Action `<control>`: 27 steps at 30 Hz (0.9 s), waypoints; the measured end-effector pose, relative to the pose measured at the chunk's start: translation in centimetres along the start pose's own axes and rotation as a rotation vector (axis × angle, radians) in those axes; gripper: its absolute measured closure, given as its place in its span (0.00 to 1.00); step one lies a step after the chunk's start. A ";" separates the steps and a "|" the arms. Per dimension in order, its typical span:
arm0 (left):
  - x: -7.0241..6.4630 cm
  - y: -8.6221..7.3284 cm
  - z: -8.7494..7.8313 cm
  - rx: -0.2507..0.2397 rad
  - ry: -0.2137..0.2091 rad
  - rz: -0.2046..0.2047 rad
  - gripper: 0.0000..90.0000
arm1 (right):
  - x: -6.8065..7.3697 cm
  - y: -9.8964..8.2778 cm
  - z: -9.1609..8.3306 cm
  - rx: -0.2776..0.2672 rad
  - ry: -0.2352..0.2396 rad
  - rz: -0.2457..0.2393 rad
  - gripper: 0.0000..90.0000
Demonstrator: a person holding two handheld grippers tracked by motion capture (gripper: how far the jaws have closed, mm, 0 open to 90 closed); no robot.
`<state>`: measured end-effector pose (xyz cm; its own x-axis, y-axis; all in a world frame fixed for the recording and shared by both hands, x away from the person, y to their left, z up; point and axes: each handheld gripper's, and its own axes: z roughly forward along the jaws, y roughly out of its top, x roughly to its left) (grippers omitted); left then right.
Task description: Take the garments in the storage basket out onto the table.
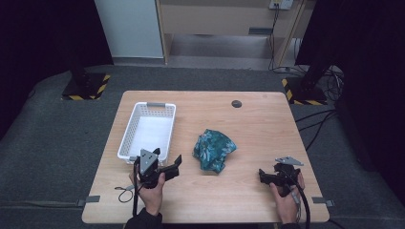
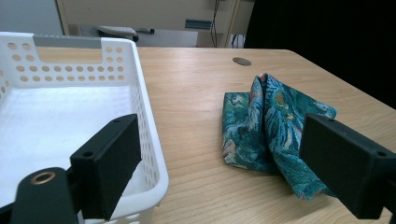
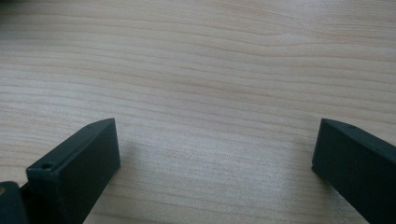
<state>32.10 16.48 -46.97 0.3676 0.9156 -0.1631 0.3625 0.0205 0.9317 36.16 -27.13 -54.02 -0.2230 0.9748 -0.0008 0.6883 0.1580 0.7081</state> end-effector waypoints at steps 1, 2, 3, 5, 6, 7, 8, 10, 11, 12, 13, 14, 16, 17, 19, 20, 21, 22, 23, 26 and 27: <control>0.1 0.0 0.0 0.001 0.000 0.001 0.13 | 0.0 0.0 0.0 0.000 0.000 0.000 0.01; 0.1 0.0 -0.1 0.000 0.001 0.000 0.13 | 0.0 0.0 0.0 0.000 0.000 0.000 0.01; 0.2 0.0 -0.1 0.001 0.003 -0.001 0.13 | 0.0 0.0 0.0 0.000 0.000 0.000 0.01; 0.3 -0.1 -0.2 0.003 0.006 0.000 0.13 | 0.0 0.0 0.0 0.000 0.000 0.000 0.01; 0.3 -0.1 -0.2 0.004 0.006 0.002 0.13 | 0.0 0.0 0.0 0.000 0.000 0.000 0.01; 0.4 -0.1 -0.3 0.005 0.008 0.004 0.13 | 0.0 0.0 0.0 0.000 0.000 0.000 0.01; 0.4 -0.1 -0.3 0.005 0.010 0.006 0.13 | 0.0 0.0 0.0 0.000 0.000 0.000 0.01; 0.5 -0.1 -0.4 0.004 0.011 0.005 0.13 | 0.0 0.0 0.0 0.000 0.000 0.000 0.01; 0.5 -0.1 -0.5 0.004 0.013 0.005 0.13 | 0.0 0.0 0.0 0.000 0.000 0.000 0.01; 0.6 -0.1 -0.6 0.005 0.016 0.006 0.13 | 0.0 0.0 0.0 0.000 0.000 0.000 0.01; 0.6 -0.1 -0.6 0.006 0.017 0.008 0.13 | 0.0 0.0 0.0 0.000 0.000 0.000 0.01; 0.7 -0.2 -0.7 0.005 0.020 0.009 0.13 | 0.0 0.0 0.0 0.000 0.000 0.000 0.01; 0.8 -0.3 -0.8 0.006 0.021 0.005 0.13 | 0.0 0.0 0.0 0.000 0.000 0.000 0.01; 0.9 -0.3 -0.8 0.006 0.024 0.006 0.13 | 0.0 0.0 0.0 0.000 0.000 0.000 0.01; 0.9 -0.3 -1.0 0.008 0.027 0.011 0.13 | 0.0 0.0 0.0 0.000 0.000 0.000 0.01; 1.0 -0.4 -1.0 0.006 0.030 0.012 0.13 | 0.0 0.0 0.0 0.000 0.000 0.000 0.01; 1.0 -0.4 -1.1 0.005 0.030 0.010 0.13 | 0.0 0.0 0.0 0.000 0.000 0.000 0.01; 1.1 -0.4 -1.2 0.005 0.032 0.010 0.13 | 0.0 0.0 0.0 0.000 0.000 0.000 0.01; 1.2 -0.5 -1.3 0.005 0.035 0.010 0.13 | 0.0 0.0 0.0 0.000 0.000 0.000 0.01; 1.3 -0.6 -1.5 0.007 0.041 0.010 0.13 | 0.0 0.0 0.0 0.000 0.000 0.000 0.01; 1.4 -0.6 -1.5 0.008 0.042 0.010 0.13 | 0.0 0.0 0.0 0.000 0.000 0.000 0.01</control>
<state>31.08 18.41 -47.30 0.3354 0.9316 -0.1398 0.3660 0.0079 0.9306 36.16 -27.13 -54.02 -0.2230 0.9748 -0.0006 0.6881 0.1579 0.7082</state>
